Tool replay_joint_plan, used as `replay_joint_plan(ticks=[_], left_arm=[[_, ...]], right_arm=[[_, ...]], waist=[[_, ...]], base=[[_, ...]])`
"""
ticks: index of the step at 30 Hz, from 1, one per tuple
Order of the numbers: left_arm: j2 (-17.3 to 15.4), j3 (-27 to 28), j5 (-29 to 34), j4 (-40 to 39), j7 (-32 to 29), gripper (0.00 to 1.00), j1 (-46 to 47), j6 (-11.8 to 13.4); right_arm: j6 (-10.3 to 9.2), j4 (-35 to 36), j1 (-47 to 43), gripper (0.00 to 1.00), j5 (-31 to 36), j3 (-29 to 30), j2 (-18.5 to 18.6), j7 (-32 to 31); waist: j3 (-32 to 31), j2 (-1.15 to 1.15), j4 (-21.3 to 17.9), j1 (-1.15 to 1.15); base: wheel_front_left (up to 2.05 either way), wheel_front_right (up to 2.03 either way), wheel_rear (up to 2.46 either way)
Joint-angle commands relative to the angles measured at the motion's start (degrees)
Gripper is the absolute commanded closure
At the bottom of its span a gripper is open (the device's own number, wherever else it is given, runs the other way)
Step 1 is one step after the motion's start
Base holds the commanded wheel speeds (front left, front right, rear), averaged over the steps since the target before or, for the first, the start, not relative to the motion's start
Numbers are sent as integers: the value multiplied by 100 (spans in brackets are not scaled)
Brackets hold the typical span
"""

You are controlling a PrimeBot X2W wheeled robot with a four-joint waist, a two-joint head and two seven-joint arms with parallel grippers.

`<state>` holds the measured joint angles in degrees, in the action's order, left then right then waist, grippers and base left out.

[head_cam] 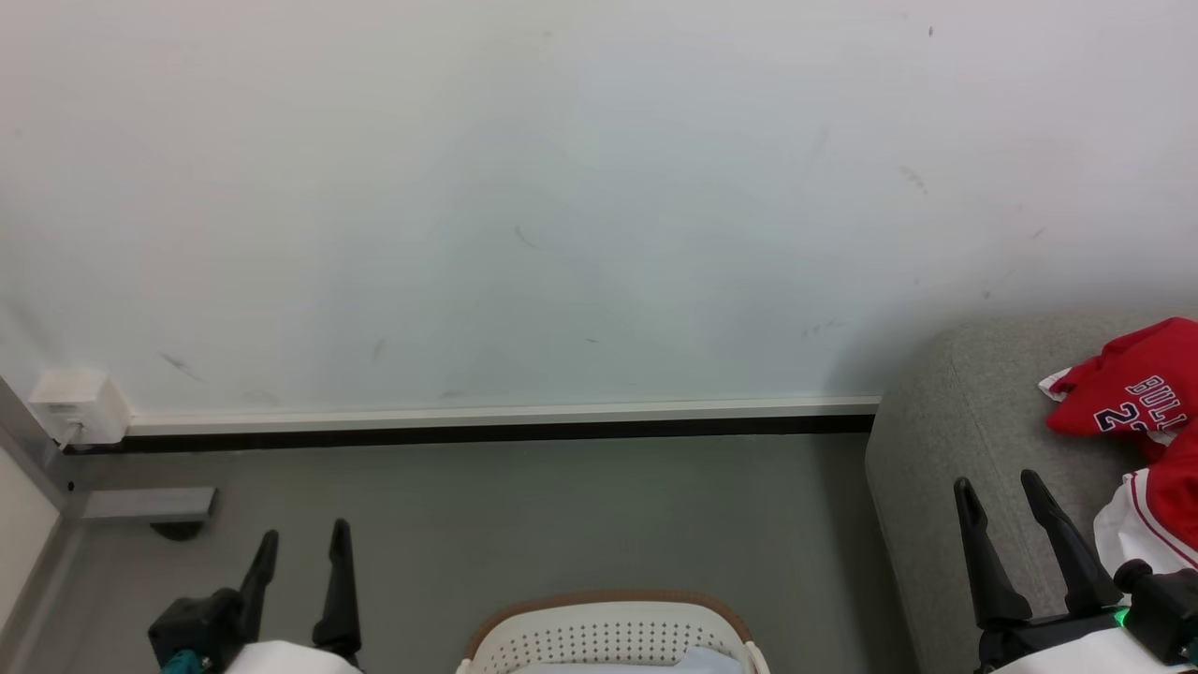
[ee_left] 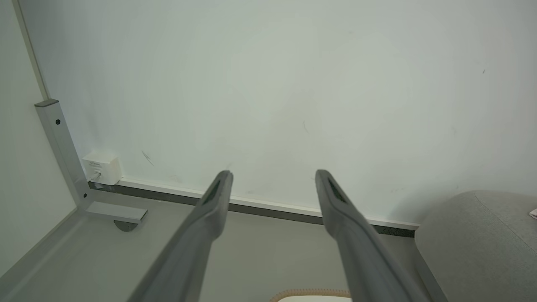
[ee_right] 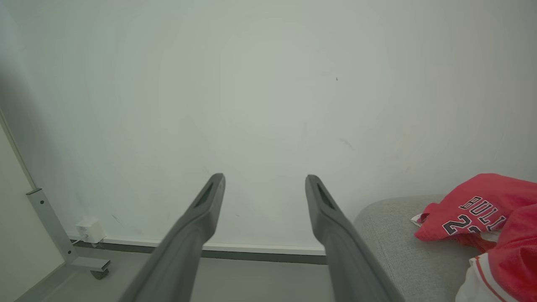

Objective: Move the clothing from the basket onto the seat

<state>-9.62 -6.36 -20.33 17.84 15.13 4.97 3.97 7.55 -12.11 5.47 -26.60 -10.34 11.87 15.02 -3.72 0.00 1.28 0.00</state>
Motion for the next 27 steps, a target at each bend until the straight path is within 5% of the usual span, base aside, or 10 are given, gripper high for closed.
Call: replay_joint_plan(ticks=[1,12,13,27], left_arm=[[13,25,113,13,2,0,-45,-27],[213,351,374,179,2,0,37,-323],[219,350,309,186,0,100,16,-336],[341,490,-679,313,-318,100,-70,-450]], right_arm=[[-13,-17,53,0,68,12,0,19],[-13,-77,147,0,26,-24,28,20],[0,-70,89,100,0,-33,7,0],[-1,-228,-71,100,-885,151,-182,-309]], waist=[[0,0,6,0],[4,0,19,0],[4,0,19,0],[34,0,8,0]], base=[[0,0,0],[0,0,0],[0,0,0],[0,0,0]])
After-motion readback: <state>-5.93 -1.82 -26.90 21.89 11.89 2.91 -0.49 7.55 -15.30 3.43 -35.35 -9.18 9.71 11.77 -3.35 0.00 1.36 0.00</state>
